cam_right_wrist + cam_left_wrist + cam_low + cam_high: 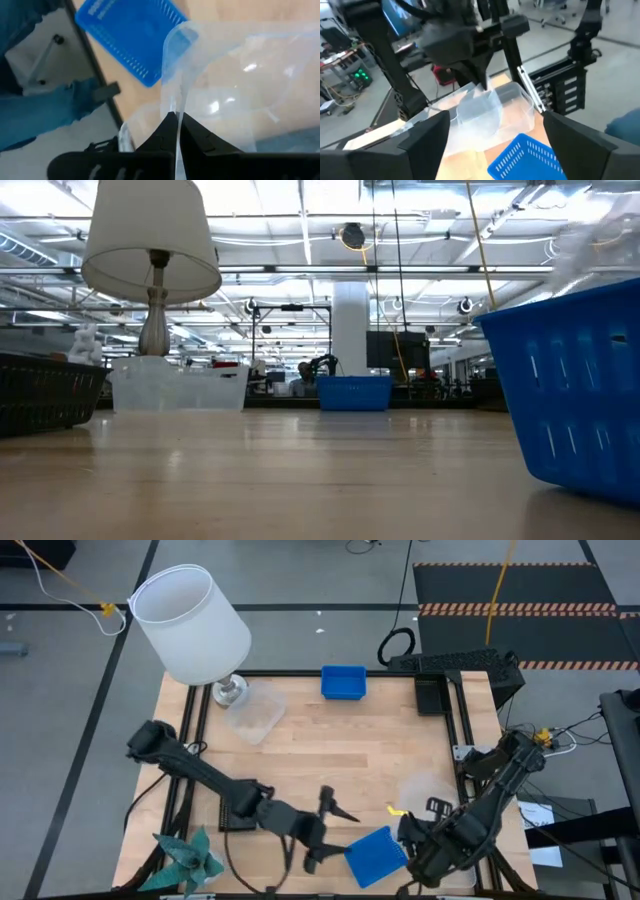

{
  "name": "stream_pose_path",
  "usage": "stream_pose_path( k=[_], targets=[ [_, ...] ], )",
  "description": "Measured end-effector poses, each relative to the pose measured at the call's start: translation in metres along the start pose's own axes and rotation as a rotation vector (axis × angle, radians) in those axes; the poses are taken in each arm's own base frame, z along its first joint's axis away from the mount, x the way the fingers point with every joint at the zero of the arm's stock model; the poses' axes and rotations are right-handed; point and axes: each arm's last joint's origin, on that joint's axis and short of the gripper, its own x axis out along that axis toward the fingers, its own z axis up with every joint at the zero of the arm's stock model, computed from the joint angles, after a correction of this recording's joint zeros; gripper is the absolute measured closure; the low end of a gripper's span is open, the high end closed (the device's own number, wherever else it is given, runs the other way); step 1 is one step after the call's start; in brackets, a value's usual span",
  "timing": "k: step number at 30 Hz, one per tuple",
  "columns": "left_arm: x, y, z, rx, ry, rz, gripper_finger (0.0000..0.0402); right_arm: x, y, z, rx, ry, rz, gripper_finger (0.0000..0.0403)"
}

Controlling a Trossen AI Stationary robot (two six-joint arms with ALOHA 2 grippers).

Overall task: Stack baskets by color
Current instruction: Stack the middle transparent bin on top of the bottom transparent bin

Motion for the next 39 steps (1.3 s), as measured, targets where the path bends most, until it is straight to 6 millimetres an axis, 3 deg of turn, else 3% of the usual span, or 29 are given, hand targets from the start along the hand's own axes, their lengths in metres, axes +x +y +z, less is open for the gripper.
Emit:
stream_pose_path(
  k=[6, 13, 21, 27, 39],
  targets=[
    [0.032, 0.004, -0.015, 0.032, 0.051, 0.040, 0.0077, -0.006, -0.011, 0.011, -0.026, -0.073, -0.018, 0.0403],
    [0.052, 0.018, -0.028, 0.012, 0.010, 0.157, 0.0102, -0.006, -0.016, 0.019, -0.077, -0.088, -0.035, 0.0403],
    [0.058, 0.037, -0.038, -0.126, 0.024, 0.125, 0.0086, -0.006, -0.018, 0.023, -0.199, -0.180, -0.113, 0.0402],
    [0.057, 0.037, -0.039, -0.151, 0.036, 0.121, 0.0082, -0.006, -0.018, 0.023, -0.264, -0.249, -0.178, 0.0401],
    [0.055, 0.033, -0.044, -0.073, 0.127, 0.156, 0.0082, 0.016, -0.020, 0.020, -0.290, -0.190, -0.244, 0.0400]
  ],
)
